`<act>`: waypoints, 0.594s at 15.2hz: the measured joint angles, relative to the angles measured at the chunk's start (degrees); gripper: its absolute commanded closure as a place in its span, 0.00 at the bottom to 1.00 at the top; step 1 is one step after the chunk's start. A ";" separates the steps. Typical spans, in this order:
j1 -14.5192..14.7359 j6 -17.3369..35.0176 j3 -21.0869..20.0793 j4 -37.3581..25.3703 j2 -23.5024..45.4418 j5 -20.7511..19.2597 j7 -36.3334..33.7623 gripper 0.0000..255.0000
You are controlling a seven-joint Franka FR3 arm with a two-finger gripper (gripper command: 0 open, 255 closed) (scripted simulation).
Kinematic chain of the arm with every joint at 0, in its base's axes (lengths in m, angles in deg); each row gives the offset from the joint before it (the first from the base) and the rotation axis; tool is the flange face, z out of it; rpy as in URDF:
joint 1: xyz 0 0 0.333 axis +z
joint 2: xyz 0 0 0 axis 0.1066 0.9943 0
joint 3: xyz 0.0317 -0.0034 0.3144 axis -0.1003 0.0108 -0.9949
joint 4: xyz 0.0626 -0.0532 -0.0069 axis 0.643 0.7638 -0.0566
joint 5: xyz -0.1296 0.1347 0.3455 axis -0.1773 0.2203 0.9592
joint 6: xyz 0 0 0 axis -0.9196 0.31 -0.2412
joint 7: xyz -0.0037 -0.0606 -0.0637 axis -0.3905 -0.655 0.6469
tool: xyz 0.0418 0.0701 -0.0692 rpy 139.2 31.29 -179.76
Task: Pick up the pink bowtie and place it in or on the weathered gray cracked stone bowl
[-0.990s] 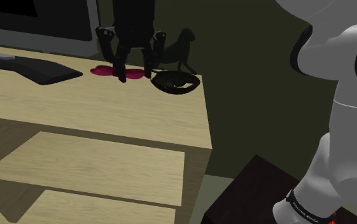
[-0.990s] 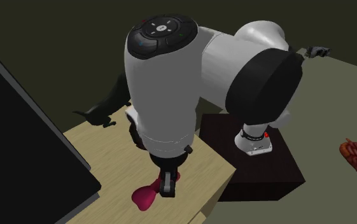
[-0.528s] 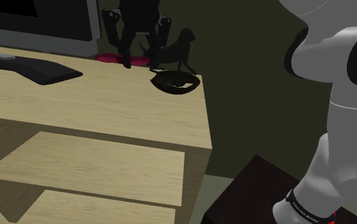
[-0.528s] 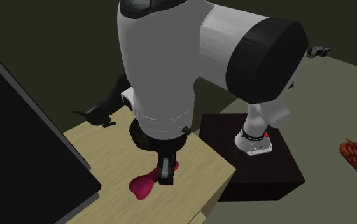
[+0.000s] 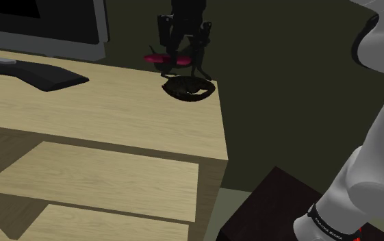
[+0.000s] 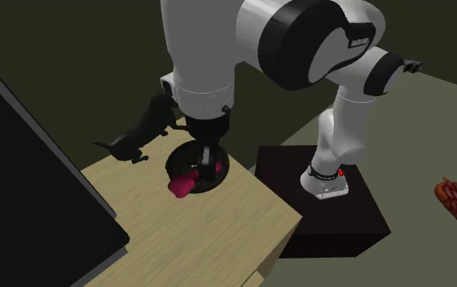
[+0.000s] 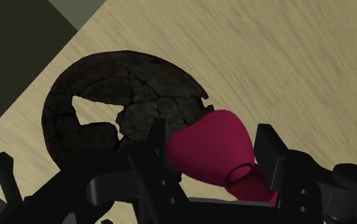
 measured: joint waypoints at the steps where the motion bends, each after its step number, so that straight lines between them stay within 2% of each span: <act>1: -1.19 0.12 0.71 1.03 -1.11 0.70 1.68 1.00; 6: -6.59 1.42 5.00 6.69 -6.31 3.63 10.55 1.00; 9: -7.67 3.62 6.11 10.92 -8.58 4.73 12.65 1.00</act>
